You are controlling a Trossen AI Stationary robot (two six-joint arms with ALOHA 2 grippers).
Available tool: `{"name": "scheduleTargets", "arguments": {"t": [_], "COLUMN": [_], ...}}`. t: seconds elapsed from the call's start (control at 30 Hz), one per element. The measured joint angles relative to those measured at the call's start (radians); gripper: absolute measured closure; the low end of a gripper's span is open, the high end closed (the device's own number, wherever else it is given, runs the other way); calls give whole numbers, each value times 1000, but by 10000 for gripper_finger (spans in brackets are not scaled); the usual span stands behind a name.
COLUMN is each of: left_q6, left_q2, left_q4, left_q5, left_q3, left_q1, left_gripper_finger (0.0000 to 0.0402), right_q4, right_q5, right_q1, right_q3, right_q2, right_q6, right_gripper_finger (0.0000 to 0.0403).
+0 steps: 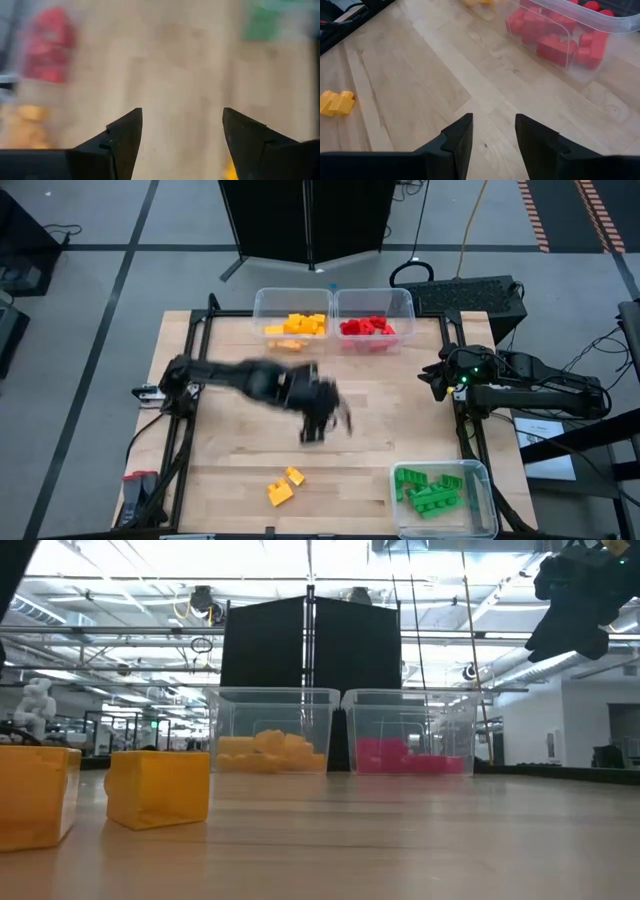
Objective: Sort blocks
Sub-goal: Put the yellow game piece into the top left transparent bin
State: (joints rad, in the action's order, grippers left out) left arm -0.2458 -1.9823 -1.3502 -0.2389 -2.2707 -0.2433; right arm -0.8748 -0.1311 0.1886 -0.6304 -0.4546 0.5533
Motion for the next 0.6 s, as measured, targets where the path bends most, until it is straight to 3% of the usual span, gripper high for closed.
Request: {"name": "scheduleTargets", "arguments": {"t": [0.27,0.6], "left_q6": [-114,-55], "left_q2": [-70,-230], "left_q4": [2,-9], "left_q5": [-31,1], "left_q3": [2,3], "left_q1": [-255,-349], "left_gripper_finger": [164,164], "right_q4": [1,1], "right_q5": [1,1], "right_q1": [0,0], "right_q3": [0,0], "right_q2": [0,0], "right_q6": [0,9], "right_gripper_finger": [259,259]}}
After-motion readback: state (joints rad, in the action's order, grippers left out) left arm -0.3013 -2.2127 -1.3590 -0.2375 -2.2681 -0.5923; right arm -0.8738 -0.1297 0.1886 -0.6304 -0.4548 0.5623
